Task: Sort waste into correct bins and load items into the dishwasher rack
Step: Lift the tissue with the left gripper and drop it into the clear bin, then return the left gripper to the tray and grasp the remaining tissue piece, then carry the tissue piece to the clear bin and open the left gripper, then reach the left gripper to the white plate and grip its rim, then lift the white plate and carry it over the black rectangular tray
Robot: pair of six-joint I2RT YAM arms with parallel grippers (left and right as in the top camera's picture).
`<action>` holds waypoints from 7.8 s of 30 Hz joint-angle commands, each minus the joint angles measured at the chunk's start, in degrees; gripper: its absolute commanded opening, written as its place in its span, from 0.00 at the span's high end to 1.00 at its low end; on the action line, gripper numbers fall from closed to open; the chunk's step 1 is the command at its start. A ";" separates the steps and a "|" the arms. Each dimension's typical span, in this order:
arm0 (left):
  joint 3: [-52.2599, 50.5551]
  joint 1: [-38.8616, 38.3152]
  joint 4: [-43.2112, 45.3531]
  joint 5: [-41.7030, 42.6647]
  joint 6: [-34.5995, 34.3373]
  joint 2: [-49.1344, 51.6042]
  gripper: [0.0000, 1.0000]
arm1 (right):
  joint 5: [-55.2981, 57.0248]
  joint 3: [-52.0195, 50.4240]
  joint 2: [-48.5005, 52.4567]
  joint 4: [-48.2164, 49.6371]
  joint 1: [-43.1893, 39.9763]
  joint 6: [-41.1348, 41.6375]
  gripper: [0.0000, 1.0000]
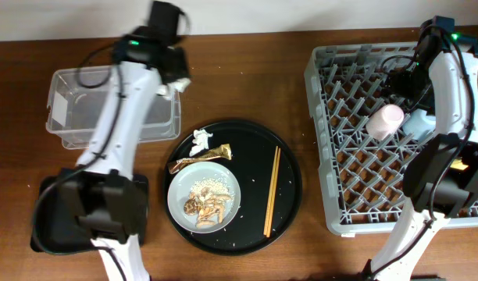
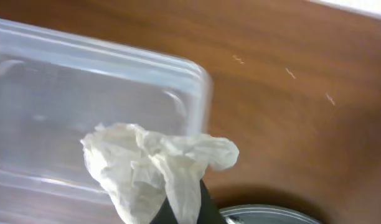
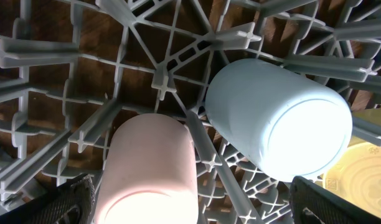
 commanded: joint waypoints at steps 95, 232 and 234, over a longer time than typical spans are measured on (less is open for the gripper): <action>-28.20 -9.18 14.62 1.84 0.31 -17.42 0.99 | 0.11 0.22 0.28 0.02 0.07 0.44 0.02; -33.22 -35.82 -7.61 1.51 -23.12 -1.60 0.99 | 0.11 0.22 0.28 0.02 0.04 0.42 0.02; -31.76 -35.82 -11.61 -0.28 -24.61 -1.95 0.98 | 0.11 0.22 0.28 0.02 0.07 0.44 0.02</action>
